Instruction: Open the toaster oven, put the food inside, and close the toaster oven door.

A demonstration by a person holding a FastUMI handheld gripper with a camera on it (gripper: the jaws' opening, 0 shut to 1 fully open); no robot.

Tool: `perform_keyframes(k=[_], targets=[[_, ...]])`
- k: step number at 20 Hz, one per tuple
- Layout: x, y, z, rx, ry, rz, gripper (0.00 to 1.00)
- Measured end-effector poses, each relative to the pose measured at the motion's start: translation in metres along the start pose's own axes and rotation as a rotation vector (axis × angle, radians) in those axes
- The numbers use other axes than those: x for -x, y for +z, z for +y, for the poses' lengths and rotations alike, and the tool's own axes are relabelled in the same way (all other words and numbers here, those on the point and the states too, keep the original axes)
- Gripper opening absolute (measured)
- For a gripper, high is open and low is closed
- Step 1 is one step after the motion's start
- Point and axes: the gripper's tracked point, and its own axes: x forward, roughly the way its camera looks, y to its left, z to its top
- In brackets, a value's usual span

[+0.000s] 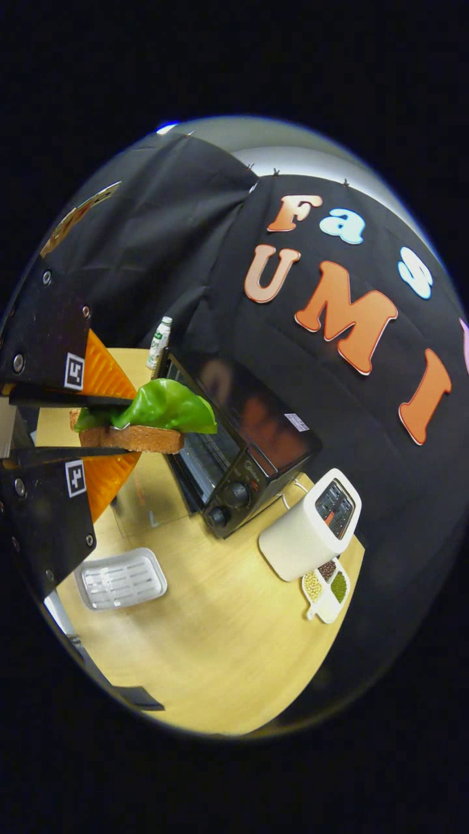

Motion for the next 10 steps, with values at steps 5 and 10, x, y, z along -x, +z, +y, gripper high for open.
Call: perform_keyframes(k=[5, 10], targets=[[-0.052, -0.008, -0.009, -0.191, 0.074, -0.085, 0.25], [-0.107, -0.010, -0.011, -0.367, 0.128, -0.156, 0.25]])
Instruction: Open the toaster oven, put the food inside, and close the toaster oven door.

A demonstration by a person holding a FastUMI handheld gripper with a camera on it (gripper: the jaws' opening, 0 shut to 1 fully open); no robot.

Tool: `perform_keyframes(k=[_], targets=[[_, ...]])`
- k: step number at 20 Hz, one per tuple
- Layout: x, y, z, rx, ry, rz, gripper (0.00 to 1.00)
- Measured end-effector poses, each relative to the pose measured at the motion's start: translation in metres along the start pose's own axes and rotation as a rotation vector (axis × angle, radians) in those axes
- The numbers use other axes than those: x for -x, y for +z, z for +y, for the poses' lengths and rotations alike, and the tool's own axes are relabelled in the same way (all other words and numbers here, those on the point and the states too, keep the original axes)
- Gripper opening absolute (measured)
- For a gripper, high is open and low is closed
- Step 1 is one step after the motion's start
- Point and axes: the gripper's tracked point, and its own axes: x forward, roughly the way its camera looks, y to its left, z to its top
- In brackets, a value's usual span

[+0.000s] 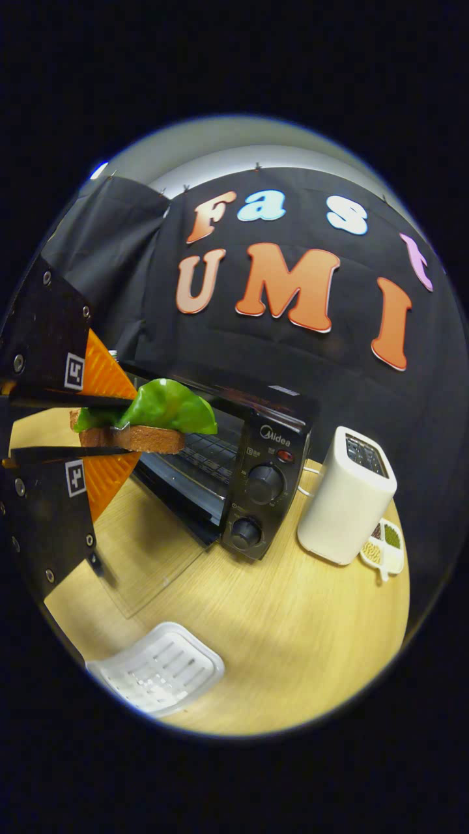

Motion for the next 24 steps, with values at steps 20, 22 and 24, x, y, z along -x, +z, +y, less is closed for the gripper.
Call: perform_keyframes(k=[20, 22, 24], targets=[[-0.138, -0.003, -0.009, -0.224, -0.077, -0.215, 0.34], [-0.134, -0.007, -0.014, -0.227, -0.113, -0.201, 0.45], [-0.134, -0.012, -0.010, -0.218, -0.118, -0.196, 0.58]])
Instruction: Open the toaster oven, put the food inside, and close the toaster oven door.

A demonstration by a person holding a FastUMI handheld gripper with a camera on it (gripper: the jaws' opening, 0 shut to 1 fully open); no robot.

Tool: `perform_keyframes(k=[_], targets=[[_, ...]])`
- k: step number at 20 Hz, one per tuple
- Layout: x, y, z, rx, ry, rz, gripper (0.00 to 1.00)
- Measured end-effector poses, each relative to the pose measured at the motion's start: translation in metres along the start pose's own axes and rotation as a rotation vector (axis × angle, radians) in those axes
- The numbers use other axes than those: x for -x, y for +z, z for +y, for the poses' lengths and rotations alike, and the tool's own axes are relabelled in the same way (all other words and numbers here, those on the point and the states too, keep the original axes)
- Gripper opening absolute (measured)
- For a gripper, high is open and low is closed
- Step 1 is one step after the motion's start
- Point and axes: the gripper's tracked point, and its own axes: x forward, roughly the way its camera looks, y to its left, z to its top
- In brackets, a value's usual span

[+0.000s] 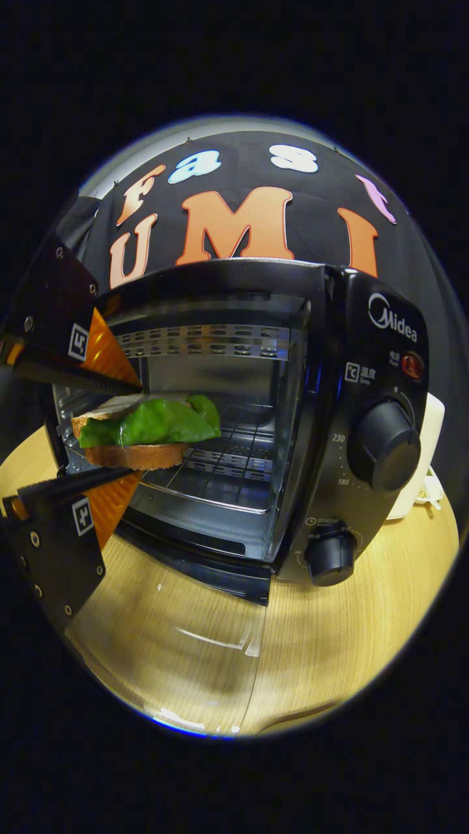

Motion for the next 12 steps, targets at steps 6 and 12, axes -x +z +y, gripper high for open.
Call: perform_keyframes(k=[6, 12], targets=[[0.008, -0.003, -0.014, 0.053, -0.050, 0.025, 0.97], [0.046, -0.012, -0.026, 0.247, -0.108, 0.019, 0.98]])
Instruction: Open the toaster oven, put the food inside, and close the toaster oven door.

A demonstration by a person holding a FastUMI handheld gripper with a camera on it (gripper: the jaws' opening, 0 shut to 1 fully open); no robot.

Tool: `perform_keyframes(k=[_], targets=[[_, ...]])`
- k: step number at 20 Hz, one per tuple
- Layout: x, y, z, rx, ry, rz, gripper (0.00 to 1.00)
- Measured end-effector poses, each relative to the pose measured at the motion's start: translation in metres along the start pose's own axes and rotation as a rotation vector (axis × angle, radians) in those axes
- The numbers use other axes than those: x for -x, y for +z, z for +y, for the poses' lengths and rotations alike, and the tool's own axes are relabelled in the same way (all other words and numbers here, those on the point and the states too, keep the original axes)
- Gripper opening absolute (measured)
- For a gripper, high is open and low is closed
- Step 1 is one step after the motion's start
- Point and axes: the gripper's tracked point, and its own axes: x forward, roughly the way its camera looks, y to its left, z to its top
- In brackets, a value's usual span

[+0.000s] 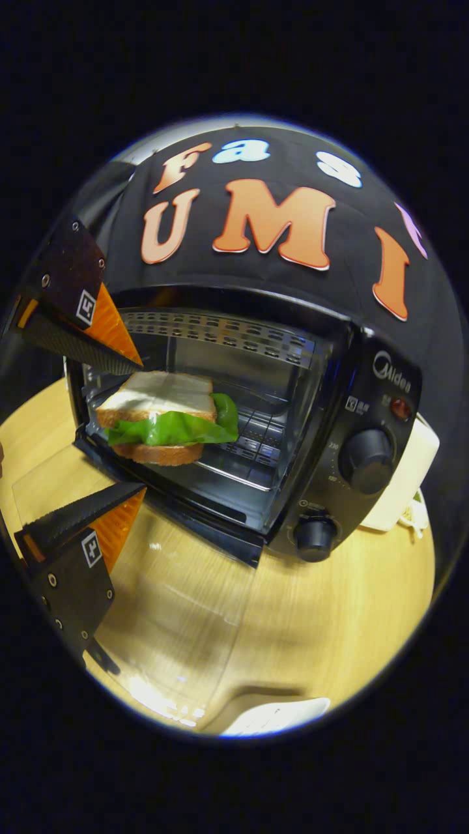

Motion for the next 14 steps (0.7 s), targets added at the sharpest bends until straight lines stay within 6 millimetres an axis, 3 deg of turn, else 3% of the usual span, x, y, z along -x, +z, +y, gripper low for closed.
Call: perform_keyframes(k=[9, 14], targets=[[0.108, -0.025, 0.023, 0.475, 0.039, -0.001, 0.98], [0.150, -0.029, 0.001, 0.798, -0.051, -0.028, 0.98]])
